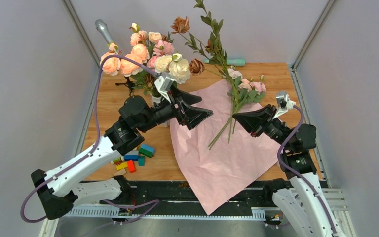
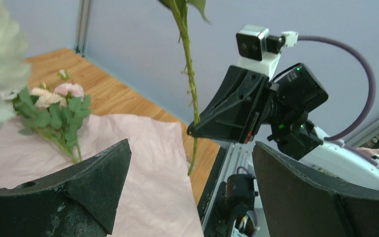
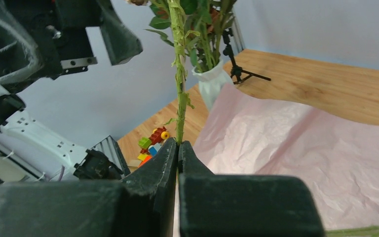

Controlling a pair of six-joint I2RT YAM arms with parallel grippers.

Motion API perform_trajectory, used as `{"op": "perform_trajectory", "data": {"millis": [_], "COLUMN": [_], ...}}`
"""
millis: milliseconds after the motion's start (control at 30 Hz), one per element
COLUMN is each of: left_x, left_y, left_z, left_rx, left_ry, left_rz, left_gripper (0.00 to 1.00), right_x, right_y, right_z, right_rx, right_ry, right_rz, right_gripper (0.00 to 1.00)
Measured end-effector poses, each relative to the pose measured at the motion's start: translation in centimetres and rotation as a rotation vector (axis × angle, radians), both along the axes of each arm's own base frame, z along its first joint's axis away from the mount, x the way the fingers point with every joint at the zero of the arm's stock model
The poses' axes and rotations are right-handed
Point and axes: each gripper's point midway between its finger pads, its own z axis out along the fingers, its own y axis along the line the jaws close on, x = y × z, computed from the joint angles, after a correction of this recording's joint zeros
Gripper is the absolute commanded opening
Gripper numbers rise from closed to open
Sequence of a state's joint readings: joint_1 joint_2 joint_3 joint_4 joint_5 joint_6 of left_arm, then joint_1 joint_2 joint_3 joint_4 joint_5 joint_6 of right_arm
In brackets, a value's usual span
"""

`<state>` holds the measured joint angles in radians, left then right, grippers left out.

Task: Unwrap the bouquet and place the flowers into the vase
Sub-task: Insert the fake flower into the vase.

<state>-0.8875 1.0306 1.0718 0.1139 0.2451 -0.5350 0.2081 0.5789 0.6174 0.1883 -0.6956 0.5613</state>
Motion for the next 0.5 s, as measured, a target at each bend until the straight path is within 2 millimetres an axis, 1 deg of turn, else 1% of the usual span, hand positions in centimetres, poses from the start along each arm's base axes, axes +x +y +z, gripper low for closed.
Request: {"op": "perform_trajectory", "data": {"millis": [133,200,333,367,467,500], "left_x": [-0.1,-0.1,-0.1,0.0,0.1,0.2], "left_y": [-0.9,-1.4,-1.9,-1.9,-1.9,-1.8], "left_z": [2.7,3.7,4.7,4.7,4.7,4.8], "left_rx": [-0.058,-0.082,-0.109,-0.111,-0.111,-0.111], "left_ry": [-0.037,-0.053,-0.071,-0.072,-0.075,-0.078], "left_rz": [-0.022,-0.033,-0.044,-0.043,-0.034,-0.027], "left_gripper": [1.00,1.00,0.99,0.97,0.87,0.81], "right_x": [-1.3,-1.9,-3.0,-3.3,-3.9,-3.9], "right_y": [0.9,1.4,2.9,3.3,4.2,4.4], "right_z": [1.2,1.5,1.8,1.8,1.5,1.4], "right_rx": [-0.011,-0.019,-0.038,-0.042,-0.054,-0.057], "right_ry": [-0.034,-0.040,-0.047,-0.050,-0.050,-0.048], "right_rz": [0.084,0.129,0.217,0.240,0.285,0.295], "right_gripper": [0.00,0.00,0.00,0.00,0.00,0.00]}}
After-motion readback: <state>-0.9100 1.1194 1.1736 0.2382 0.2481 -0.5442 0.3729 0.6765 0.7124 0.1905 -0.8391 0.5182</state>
